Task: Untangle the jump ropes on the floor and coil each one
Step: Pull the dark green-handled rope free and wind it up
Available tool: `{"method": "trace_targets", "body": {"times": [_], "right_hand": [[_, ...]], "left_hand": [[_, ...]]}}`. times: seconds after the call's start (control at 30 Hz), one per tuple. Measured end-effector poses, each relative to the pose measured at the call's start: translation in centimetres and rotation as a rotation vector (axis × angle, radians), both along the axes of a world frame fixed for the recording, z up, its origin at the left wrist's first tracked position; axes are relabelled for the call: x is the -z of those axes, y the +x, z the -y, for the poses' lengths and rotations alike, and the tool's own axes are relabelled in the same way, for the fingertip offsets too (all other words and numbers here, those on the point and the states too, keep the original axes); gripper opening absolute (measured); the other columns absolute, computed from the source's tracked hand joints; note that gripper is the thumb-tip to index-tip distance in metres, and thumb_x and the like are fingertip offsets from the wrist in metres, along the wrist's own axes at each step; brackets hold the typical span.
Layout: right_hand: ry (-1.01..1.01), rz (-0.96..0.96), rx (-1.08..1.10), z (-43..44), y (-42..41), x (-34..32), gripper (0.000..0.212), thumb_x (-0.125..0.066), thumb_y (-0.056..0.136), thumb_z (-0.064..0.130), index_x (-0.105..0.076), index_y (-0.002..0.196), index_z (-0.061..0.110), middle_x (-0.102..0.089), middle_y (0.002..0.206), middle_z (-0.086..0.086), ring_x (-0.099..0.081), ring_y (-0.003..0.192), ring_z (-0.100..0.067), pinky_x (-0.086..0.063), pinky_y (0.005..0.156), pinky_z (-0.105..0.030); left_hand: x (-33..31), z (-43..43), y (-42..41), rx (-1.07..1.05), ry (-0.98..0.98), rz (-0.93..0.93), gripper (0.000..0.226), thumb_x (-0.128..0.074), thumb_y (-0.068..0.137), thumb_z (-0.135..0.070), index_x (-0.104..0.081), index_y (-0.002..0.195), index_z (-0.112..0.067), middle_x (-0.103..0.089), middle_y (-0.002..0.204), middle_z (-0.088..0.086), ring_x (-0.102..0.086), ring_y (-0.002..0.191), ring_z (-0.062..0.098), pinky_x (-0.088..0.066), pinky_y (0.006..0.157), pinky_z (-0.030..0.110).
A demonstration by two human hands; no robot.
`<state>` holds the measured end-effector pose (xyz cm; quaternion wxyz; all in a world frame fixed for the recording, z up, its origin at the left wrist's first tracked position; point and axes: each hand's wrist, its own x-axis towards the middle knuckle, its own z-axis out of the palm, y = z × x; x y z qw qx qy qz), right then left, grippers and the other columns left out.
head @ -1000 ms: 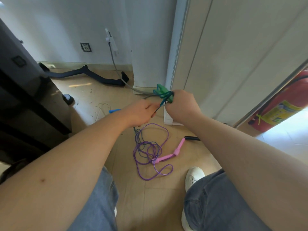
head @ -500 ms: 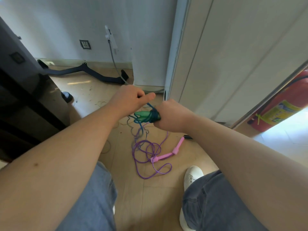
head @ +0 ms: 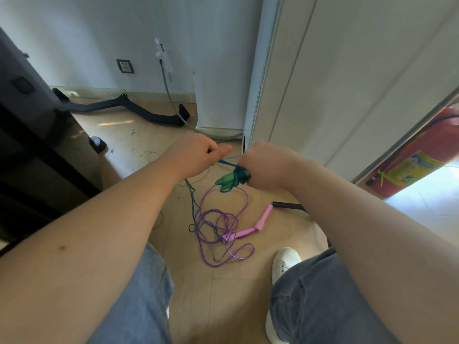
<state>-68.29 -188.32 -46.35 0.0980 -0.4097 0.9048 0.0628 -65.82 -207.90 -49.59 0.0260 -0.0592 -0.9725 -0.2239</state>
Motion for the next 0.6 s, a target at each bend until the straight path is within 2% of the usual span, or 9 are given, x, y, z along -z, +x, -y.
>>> {"method": "trace_targets", "body": {"times": [0.07, 0.17, 0.23, 0.27, 0.33, 0.37, 0.4, 0.47, 0.6], "right_hand": [[0.02, 0.048, -0.025, 0.3, 0.4, 0.1, 0.015, -0.059, 0.087, 0.024, -0.051, 0.074, 0.023, -0.053, 0.067, 0.003, -0.059, 0.072, -0.023, -0.051, 0.061, -0.031], [-0.132, 0.312, 0.031, 0.8, 1.8, -0.1, 0.012, -0.069, 0.084, 0.026, -0.061, 0.076, 0.022, -0.058, 0.065, 0.005, -0.058, 0.062, -0.014, -0.042, 0.055, -0.025], [-0.295, 0.419, 0.082, 0.8, 2.2, -0.5, 0.022, -0.073, 0.082, 0.023, -0.058, 0.071, 0.035, -0.06, 0.06, 0.01, -0.056, 0.054, 0.001, -0.04, 0.051, -0.015], [-0.362, 0.427, 0.12, 0.8, 2.2, -0.7, 0.025, -0.073, 0.081, 0.022, -0.056, 0.07, 0.036, -0.061, 0.059, 0.011, -0.056, 0.052, 0.004, -0.041, 0.051, -0.014], [-0.448, 0.404, 0.25, 0.6, 1.4, -1.0, 0.017, -0.071, 0.082, 0.023, -0.061, 0.071, 0.029, -0.068, 0.063, 0.006, -0.059, 0.055, -0.002, -0.048, 0.057, -0.023], [-0.479, 0.391, 0.331, 0.4, 0.8, -0.9, 0.014, -0.069, 0.082, 0.021, -0.063, 0.071, 0.024, -0.071, 0.067, 0.002, -0.06, 0.057, -0.009, -0.051, 0.059, -0.026], [-0.509, 0.393, 0.426, 0.2, 0.4, -0.9, 0.011, -0.066, 0.082, 0.018, -0.064, 0.072, 0.019, -0.072, 0.067, -0.001, -0.059, 0.057, -0.014, -0.052, 0.06, -0.029], [-0.563, 0.422, 0.565, -0.2, -0.4, -0.5, 0.003, -0.063, 0.081, 0.013, -0.063, 0.082, 0.016, -0.071, 0.067, -0.002, -0.058, 0.056, -0.018, -0.054, 0.058, -0.031], [-0.576, 0.311, 0.667, -1.2, -2.2, 1.1, 0.023, -0.065, 0.084, 0.015, -0.059, 0.106, 0.02, -0.069, 0.086, -0.006, -0.068, 0.076, -0.021, -0.058, 0.064, -0.032]], "left_hand": [[0.0, -0.2, 0.0, 0.004, -0.023, -0.002, 0.069, -0.04, 0.097, -0.065, -0.046, 0.056, -0.01, -0.046, 0.051, 0.006, -0.044, 0.048, 0.021, -0.043, 0.057, 0.04], [0.3, -0.9, 0.1, 0.033, -0.028, 0.053, 0.067, -0.036, 0.095, -0.069, -0.042, 0.055, -0.015, -0.038, 0.051, 0.002, -0.035, 0.047, 0.018, -0.035, 0.054, 0.037], [0.3, -1.4, 0.4, 0.047, 0.083, 0.143, 0.069, -0.036, 0.092, -0.074, -0.05, 0.058, -0.015, -0.048, 0.055, 0.006, -0.043, 0.051, 0.021, -0.042, 0.06, 0.041], [0.3, -1.6, 0.5, 0.032, 0.167, 0.189, 0.065, -0.041, 0.094, -0.068, -0.055, 0.065, -0.012, -0.056, 0.064, 0.011, -0.051, 0.059, 0.026, -0.047, 0.067, 0.044], [0.6, -2.1, 0.7, -0.007, 0.213, 0.277, 0.035, -0.046, 0.103, -0.037, -0.059, 0.084, -0.011, -0.062, 0.081, 0.012, -0.058, 0.074, 0.026, -0.05, 0.077, 0.042], [0.5, -2.6, 0.7, -0.049, 0.196, 0.288, 0.025, -0.042, 0.105, -0.024, -0.056, 0.087, -0.014, -0.06, 0.084, 0.007, -0.057, 0.073, 0.021, -0.047, 0.074, 0.038], [0.7, -3.0, 0.7, -0.086, 0.176, 0.278, 0.028, -0.036, 0.107, -0.02, -0.052, 0.084, -0.016, -0.058, 0.082, 0.003, -0.053, 0.069, 0.016, -0.044, 0.068, 0.035], [0.6, -4.0, 0.9, -0.063, 0.156, 0.24, 0.039, -0.027, 0.109, -0.026, -0.053, 0.081, -0.019, -0.056, 0.075, -0.002, -0.051, 0.066, 0.014, -0.039, 0.062, 0.03], [-0.2, -5.0, 1.4, 0.115, 0.053, 0.224, 0.046, -0.029, 0.108, -0.034, -0.06, 0.081, -0.016, -0.054, 0.068, -0.004, -0.052, 0.065, 0.015, -0.035, 0.057, 0.027]]}}
